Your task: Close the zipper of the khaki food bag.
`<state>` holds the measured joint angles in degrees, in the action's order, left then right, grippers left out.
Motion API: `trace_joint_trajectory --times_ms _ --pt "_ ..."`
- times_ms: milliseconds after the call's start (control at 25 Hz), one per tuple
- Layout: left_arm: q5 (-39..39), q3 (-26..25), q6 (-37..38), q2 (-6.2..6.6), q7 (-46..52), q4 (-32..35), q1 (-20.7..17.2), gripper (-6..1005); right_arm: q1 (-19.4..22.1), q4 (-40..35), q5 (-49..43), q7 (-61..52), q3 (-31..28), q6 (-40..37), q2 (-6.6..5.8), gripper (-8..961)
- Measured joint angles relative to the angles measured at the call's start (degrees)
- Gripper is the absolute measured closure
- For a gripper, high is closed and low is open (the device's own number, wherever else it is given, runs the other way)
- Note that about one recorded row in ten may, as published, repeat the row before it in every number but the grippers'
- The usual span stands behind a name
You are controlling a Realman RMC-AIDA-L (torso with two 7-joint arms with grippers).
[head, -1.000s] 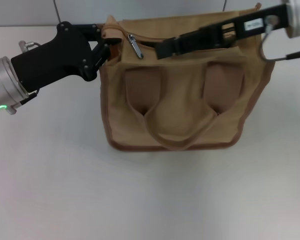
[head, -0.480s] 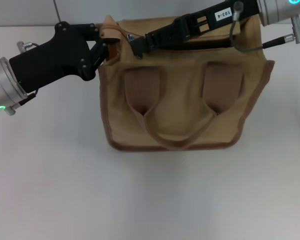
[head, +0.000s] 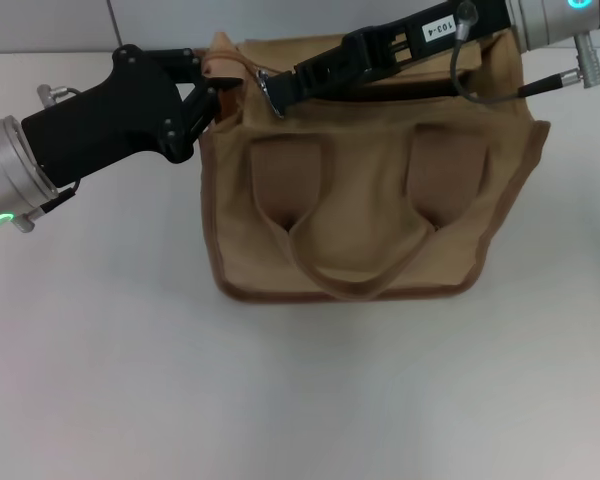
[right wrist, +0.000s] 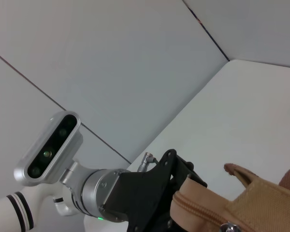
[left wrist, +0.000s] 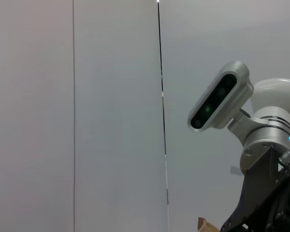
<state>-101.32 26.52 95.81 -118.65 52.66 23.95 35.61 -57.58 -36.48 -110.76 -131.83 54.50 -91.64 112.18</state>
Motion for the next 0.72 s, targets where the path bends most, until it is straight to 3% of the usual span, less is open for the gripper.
trace_joint_trajectory --times_ms 720 --pt "2.9 0.5 0.8 -0.08 0.2 -2.8 2.5 967 -0.2 -1.2 -0.1 -1.1 2.6 2.8 1.23 663"
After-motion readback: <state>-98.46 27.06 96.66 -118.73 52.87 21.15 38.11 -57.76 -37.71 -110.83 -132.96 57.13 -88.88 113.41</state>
